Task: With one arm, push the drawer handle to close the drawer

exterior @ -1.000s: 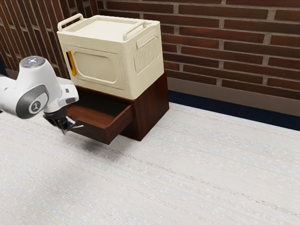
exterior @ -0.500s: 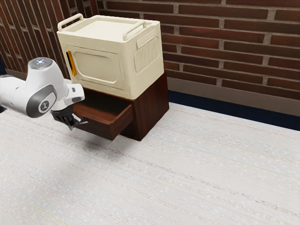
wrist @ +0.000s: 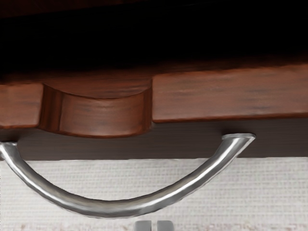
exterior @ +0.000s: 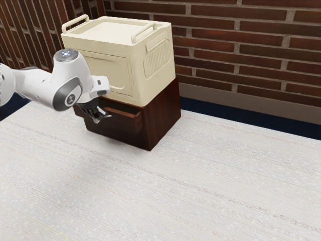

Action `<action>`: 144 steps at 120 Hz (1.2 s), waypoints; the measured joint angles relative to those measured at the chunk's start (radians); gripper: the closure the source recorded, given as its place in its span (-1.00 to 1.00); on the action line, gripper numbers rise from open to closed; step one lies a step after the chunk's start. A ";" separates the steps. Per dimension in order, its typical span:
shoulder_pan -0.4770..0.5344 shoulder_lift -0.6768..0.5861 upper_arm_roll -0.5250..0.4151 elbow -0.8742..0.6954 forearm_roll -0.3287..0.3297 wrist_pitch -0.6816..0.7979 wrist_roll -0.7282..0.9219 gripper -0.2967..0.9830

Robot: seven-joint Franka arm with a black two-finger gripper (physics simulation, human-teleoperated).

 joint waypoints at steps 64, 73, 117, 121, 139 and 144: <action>0.012 0.132 -0.003 0.156 -0.046 -0.028 0.059 0.69; 0.012 0.144 -0.004 0.170 -0.053 -0.031 0.069 0.69; 0.047 -0.250 -0.051 -0.194 -0.174 -0.062 0.069 0.45; 0.050 -0.351 -0.086 -0.212 -0.197 -0.113 0.052 0.33; -0.030 -0.556 -0.152 -0.191 -0.250 -0.309 -0.026 -0.11; -0.039 -0.563 -0.154 -0.150 -0.257 -0.367 -0.045 -0.18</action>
